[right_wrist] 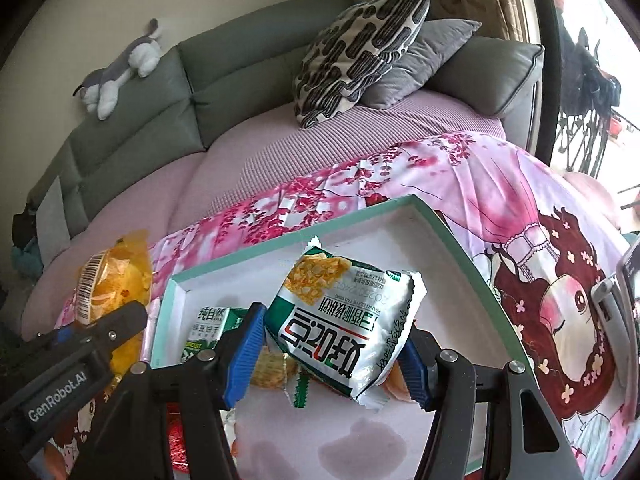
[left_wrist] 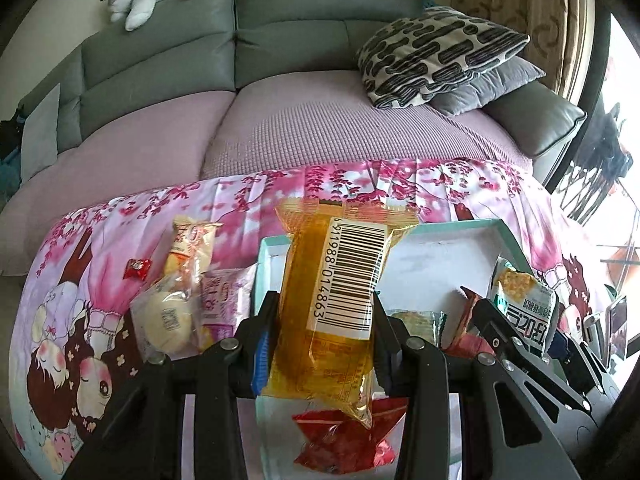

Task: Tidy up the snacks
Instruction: 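Carry the yellow bag over the tray with the left tool while the right carries the green pack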

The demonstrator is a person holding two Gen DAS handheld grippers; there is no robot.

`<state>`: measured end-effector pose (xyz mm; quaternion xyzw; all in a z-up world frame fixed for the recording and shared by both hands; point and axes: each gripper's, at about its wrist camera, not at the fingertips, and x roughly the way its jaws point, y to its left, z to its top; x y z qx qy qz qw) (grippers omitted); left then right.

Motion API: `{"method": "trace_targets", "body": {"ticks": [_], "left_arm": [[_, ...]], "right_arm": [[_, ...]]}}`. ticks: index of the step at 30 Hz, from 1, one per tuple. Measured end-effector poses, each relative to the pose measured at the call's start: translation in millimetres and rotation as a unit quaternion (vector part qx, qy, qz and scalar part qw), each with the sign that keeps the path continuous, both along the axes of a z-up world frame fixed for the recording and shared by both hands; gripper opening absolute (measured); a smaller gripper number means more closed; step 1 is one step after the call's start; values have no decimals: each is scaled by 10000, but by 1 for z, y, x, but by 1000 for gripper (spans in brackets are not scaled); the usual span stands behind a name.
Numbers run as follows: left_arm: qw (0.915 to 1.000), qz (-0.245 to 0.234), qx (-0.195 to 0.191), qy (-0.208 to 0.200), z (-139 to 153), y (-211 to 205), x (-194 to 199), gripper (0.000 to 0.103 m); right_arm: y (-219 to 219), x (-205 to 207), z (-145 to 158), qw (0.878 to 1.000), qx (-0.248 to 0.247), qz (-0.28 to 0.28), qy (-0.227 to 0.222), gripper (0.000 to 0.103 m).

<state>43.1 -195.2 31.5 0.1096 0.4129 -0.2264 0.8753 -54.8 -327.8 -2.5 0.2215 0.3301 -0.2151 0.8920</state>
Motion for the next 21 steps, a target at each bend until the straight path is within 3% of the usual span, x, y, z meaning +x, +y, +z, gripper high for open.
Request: {"method": "trace_targets", "body": {"ticks": [21], "left_arm": [[9995, -62, 297, 130, -30, -27, 20, 43]], "right_arm": [[-10, 20, -19, 9995, -118, -20, 287, 65]]}}
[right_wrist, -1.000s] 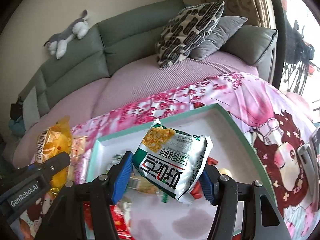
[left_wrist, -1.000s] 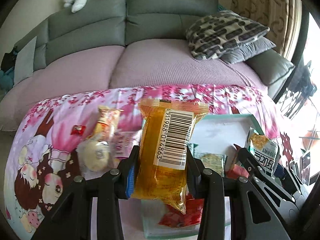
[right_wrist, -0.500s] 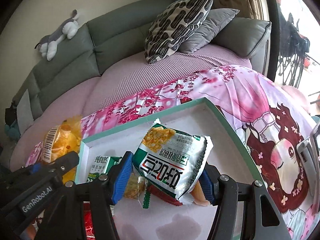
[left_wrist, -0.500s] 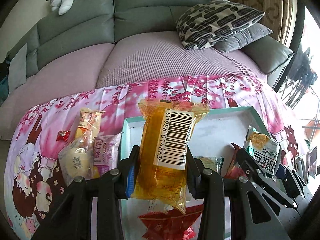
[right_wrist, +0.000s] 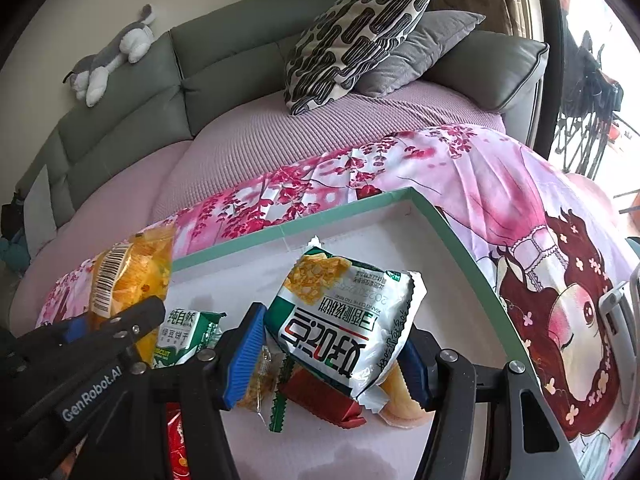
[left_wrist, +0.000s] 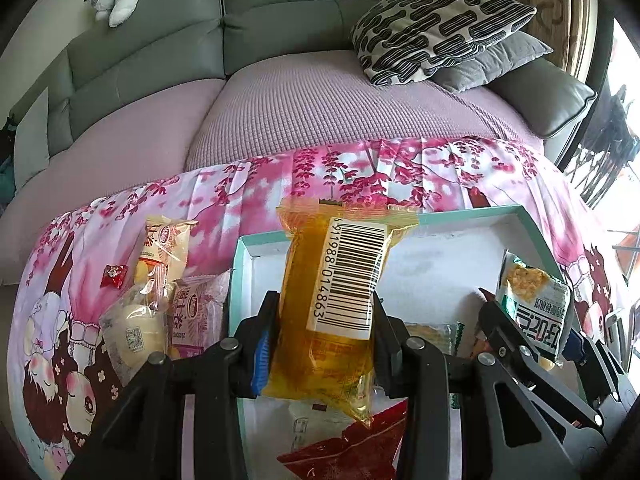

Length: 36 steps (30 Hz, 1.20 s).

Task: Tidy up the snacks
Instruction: 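Carry the yellow bag over the tray with the left tool while the right carries the green pack, then open the left tool to drop the yellow bag while the right releases the green pack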

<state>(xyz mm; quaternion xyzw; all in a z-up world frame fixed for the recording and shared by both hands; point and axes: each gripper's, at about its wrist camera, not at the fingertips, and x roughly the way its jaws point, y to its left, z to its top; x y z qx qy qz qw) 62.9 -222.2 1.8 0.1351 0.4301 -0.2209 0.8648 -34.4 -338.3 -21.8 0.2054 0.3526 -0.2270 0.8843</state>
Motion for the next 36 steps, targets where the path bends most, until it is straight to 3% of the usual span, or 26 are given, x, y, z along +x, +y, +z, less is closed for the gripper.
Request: {"method": "trace_targets", "body": {"ticks": [10, 13, 19, 23, 27, 31, 33, 36], "left_arm": [[10000, 57, -9, 55, 1, 3, 4, 44], [10000, 76, -27, 0, 6, 5, 3, 55], [9999, 152, -19, -63, 12, 9, 3, 58], [9996, 281, 67, -68, 11, 12, 7, 70], [9991, 385, 150, -134, 11, 15, 9, 80], [9984, 486, 226, -180, 10, 17, 11, 81], [9979, 558, 265, -200, 9, 18, 12, 87], [9973, 610, 332, -235, 7, 19, 14, 90]], "right_arm": [[-4, 0, -2, 9999, -26, -79, 74, 65], [-2, 0, -2, 9999, -63, -71, 79, 65], [0, 0, 1, 9998, -141, -77, 79, 65], [0, 0, 1, 9998, -162, -75, 111, 66], [3, 4, 0, 9987, -379, -92, 324, 83], [4, 5, -1, 9980, -469, -95, 414, 83], [4, 5, -2, 9976, -504, -97, 458, 84], [4, 6, -2, 9969, -577, -134, 523, 103]]}}
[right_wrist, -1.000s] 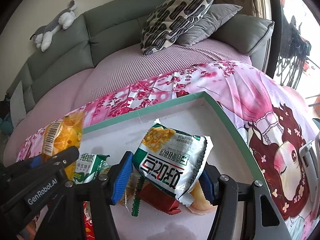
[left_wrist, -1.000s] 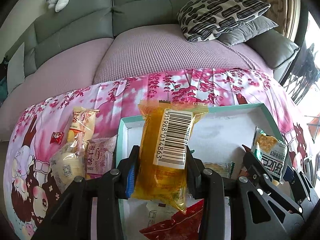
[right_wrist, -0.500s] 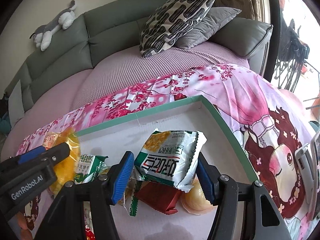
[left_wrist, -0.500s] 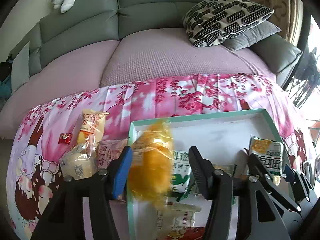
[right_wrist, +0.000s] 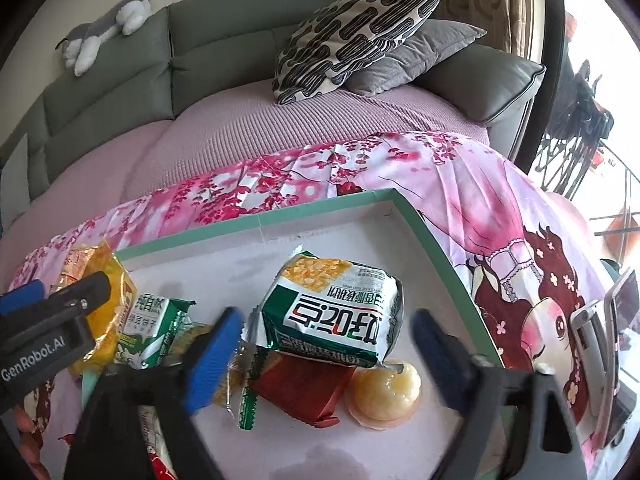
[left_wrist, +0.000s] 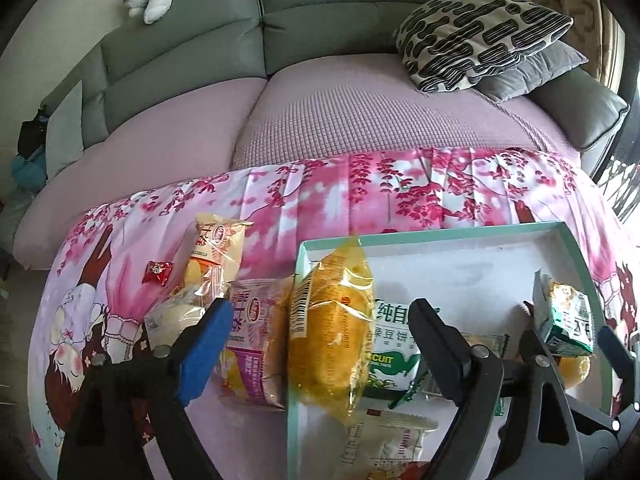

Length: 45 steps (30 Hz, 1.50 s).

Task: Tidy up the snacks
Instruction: 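Open the left tool to drop the yellow bag while the right releases the green pack, then withdraw both open tools from the tray toward the snack pile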

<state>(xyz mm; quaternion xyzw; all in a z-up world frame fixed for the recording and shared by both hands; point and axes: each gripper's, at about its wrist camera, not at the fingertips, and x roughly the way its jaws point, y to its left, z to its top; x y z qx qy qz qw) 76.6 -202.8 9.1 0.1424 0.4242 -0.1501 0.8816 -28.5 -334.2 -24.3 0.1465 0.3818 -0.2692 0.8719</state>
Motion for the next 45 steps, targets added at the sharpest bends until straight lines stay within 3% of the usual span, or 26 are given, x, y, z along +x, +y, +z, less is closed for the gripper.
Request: {"method": "trace_targets", "body": {"ticks": [5, 24, 29, 37, 45], "left_arm": [[9998, 122, 102, -82, -3, 1, 2, 102], [9998, 128, 110, -144, 4, 5, 1, 102], [9990, 140, 286, -311, 14, 14, -1, 102], [9982, 286, 246, -467, 38, 51, -4, 102], [9955, 841, 197, -396, 44, 108, 3, 102]], "right_arm": [[-3, -2, 0, 10000, 48, -54, -31, 103], [-7, -5, 1, 9997, 111, -223, 10, 103], [-7, -11, 16, 9990, 286, -230, -250, 103], [10, -14, 44, 9986, 218, -64, -467, 103], [37, -7, 59, 9970, 241, 293, -667, 103]]}}
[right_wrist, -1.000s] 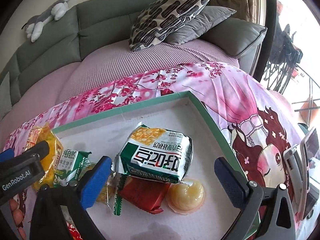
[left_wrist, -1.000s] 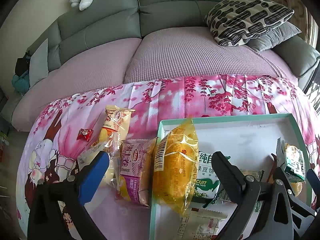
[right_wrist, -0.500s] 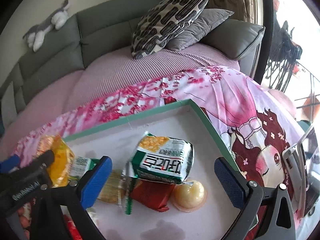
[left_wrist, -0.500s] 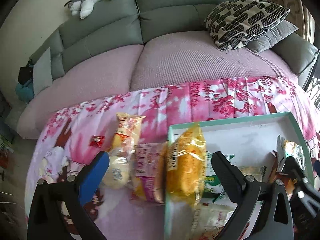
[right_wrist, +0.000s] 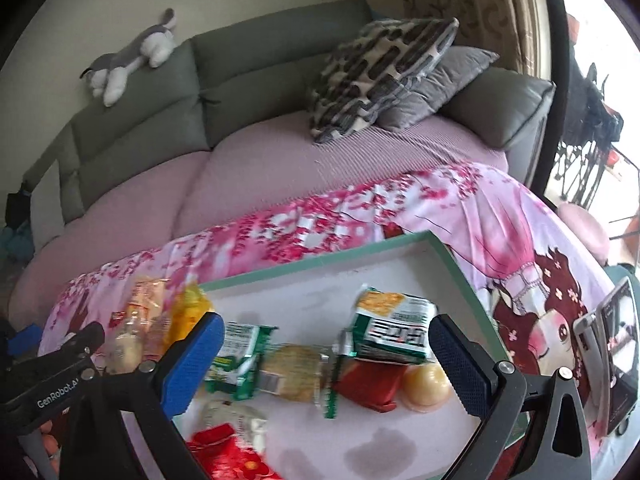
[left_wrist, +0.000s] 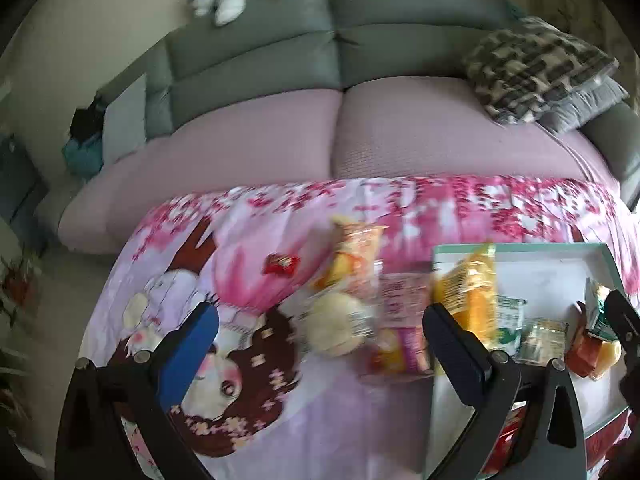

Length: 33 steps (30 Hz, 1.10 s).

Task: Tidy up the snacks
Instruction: 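Withdraw both open tools from the tray toward the snack pile, then move the left tool to the round bun packet while the right approaches the pink-purple bag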

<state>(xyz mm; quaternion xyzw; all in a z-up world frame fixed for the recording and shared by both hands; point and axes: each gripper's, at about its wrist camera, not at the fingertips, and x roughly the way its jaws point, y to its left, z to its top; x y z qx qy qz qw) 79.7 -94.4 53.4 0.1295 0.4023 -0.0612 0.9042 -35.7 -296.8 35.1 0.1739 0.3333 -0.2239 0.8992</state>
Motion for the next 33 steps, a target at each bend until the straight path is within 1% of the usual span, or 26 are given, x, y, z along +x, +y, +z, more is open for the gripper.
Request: {"method": "trace_targets", "body": {"ticks": [6, 11, 17, 22, 27, 33], "left_arm": [[9975, 655, -244, 113, 1, 57, 9, 102], [9944, 1000, -332, 121, 2, 94, 13, 102], [9899, 1322, -504, 123, 4, 134, 15, 102], [9864, 1537, -562, 147, 4, 165, 17, 102], [9827, 1738, -606, 194, 1, 192, 18, 102], [9789, 1896, -727, 207, -3, 213, 21, 102]], "right_arm": [[31, 11, 8, 9990, 118, 404, -150, 103], [62, 22, 12, 9970, 131, 727, -210, 103], [118, 39, 18, 9910, 76, 1316, -243, 103], [160, 49, 17, 9849, 46, 1716, -223, 103], [188, 57, 13, 9809, 6, 1938, -154, 103], [213, 67, 3, 9761, 20, 2173, -29, 103]]}}
